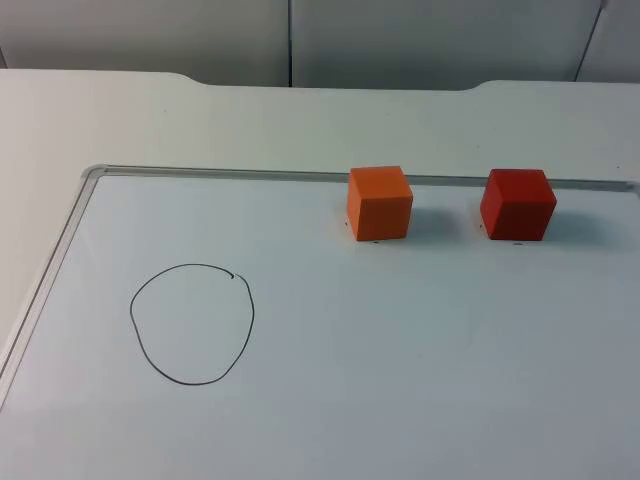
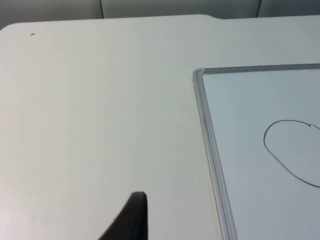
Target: Pick up one cube with the left hand and another cube with the right hand. First place the cube in the right hand at the target position, then stack the cube in the left hand on top.
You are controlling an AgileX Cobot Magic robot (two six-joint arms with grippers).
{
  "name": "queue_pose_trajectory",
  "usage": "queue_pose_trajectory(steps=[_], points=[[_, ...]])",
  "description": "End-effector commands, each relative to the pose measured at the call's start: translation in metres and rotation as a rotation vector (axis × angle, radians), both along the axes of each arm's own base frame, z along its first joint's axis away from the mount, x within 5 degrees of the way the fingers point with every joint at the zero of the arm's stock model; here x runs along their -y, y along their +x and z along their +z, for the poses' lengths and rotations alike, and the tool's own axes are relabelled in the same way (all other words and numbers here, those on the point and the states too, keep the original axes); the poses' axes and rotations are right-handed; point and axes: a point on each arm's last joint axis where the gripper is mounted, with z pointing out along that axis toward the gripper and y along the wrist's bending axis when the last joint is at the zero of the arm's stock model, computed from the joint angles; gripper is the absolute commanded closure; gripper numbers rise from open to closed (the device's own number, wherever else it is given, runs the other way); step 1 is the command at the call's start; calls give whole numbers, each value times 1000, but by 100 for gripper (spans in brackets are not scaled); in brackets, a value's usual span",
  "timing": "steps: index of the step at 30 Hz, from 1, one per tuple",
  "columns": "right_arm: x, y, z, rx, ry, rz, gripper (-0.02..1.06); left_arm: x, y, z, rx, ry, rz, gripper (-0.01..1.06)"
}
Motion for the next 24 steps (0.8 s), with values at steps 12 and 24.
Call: queue_pose_trajectory(steps=[12,24], points=[[0,0,-1,11,-6,-2,0,-1,1,-1,6,11,12,0],[0,0,-1,11,-8,-4,0,-1,1,-1,6,11,12,0]])
